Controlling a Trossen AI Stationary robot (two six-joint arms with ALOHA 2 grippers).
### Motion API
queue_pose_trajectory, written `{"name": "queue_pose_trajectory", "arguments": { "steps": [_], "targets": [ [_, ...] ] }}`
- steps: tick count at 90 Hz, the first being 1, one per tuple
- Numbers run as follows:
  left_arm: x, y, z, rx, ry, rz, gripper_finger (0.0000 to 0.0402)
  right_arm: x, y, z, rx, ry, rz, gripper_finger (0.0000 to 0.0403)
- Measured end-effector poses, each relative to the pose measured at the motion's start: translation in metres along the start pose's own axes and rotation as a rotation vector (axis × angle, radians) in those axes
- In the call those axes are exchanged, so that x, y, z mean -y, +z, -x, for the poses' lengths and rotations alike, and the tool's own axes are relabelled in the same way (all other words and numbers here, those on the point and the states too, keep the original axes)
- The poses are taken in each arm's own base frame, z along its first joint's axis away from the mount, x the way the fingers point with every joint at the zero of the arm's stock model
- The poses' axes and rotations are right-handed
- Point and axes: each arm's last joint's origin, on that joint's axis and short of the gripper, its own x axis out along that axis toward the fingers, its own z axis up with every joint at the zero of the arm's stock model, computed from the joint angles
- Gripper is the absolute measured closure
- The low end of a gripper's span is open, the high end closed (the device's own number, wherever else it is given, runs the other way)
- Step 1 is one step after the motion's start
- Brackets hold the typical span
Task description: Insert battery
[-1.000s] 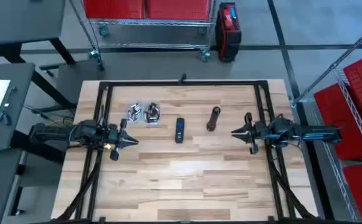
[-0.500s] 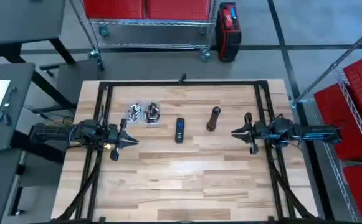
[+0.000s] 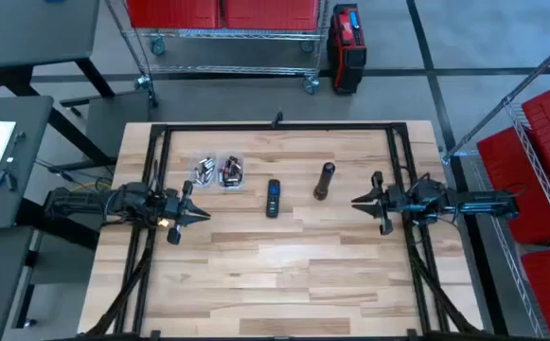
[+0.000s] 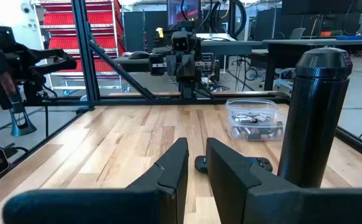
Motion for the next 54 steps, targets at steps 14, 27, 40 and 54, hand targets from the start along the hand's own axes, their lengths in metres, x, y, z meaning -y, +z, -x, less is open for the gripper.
{"name": "queue_pose_trajectory", "arguments": {
  "steps": [14,27,40,54],
  "targets": [
    [0.0,0.0,0.0,0.001,0.0,0.0,0.0386,0.0,0.0,0.0,0.004,-0.003,0.001,0.0352],
    [0.0,0.0,0.0,0.0,0.0,0.0,0.0386,0.0,0.003,0.0,0.03,-0.003,-0.005,0.0352],
    [0.0,0.0,0.0,0.0,0.0,0.0,0.0386,0.005,0.02,0.003,0.219,-0.141,-0.286,0.0352],
    [0.0,0.0,0.0,0.0,0.0,0.0,0.0386,0.019,0.054,0.019,0.603,-0.489,-0.457,0.0352]
  ]
}}
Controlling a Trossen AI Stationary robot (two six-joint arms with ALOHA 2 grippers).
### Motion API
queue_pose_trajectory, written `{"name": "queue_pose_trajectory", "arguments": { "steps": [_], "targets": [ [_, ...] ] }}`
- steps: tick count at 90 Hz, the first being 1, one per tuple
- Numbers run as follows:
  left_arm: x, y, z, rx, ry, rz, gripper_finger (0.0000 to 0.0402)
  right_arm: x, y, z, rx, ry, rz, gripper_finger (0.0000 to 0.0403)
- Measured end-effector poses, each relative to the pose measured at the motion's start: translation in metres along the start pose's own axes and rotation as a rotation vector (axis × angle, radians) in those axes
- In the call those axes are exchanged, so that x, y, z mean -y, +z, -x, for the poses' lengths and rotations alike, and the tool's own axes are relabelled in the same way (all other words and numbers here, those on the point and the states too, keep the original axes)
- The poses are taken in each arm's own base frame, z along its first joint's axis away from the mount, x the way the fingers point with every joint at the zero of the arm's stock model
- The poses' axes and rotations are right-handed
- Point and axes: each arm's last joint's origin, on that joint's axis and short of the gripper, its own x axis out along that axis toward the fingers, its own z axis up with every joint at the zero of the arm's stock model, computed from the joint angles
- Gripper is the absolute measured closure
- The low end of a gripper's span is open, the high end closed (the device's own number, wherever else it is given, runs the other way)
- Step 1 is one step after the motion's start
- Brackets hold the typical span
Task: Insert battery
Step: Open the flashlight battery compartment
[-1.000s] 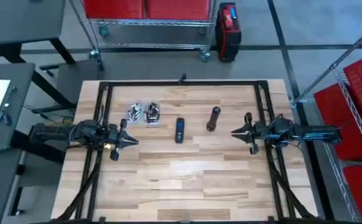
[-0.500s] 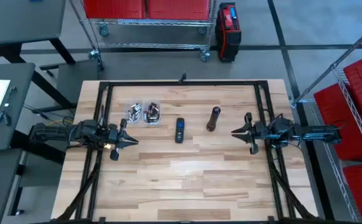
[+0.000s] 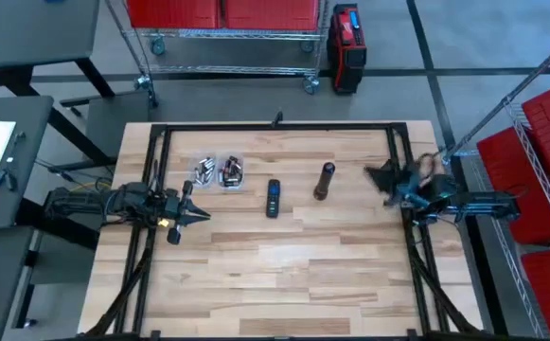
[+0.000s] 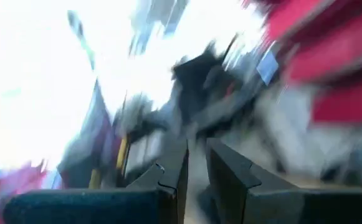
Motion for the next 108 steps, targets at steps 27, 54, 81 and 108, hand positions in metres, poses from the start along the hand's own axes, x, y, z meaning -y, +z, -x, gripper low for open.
{"name": "queue_pose_trajectory", "arguments": {
  "steps": [27,54,81,108],
  "targets": [
    [0.0,0.0,0.0,0.0,0.0,0.0,0.0386,-0.02,0.065,-0.017,0.2,-0.25,0.338,0.0352],
    [0.0,0.0,0.0,-0.001,0.0,0.0,0.0386,-0.026,0.054,-0.038,-0.265,-0.289,0.513,0.0348],
    [0.0,0.0,0.0,0.0,0.0,0.0,0.0386,-0.021,0.027,-0.045,-0.614,-0.31,0.395,0.0225],
    [0.0,0.0,0.0,0.0,0.0,0.0,0.0386,-0.003,-0.027,-0.053,-0.859,-0.376,0.491,0.011]
  ]
}}
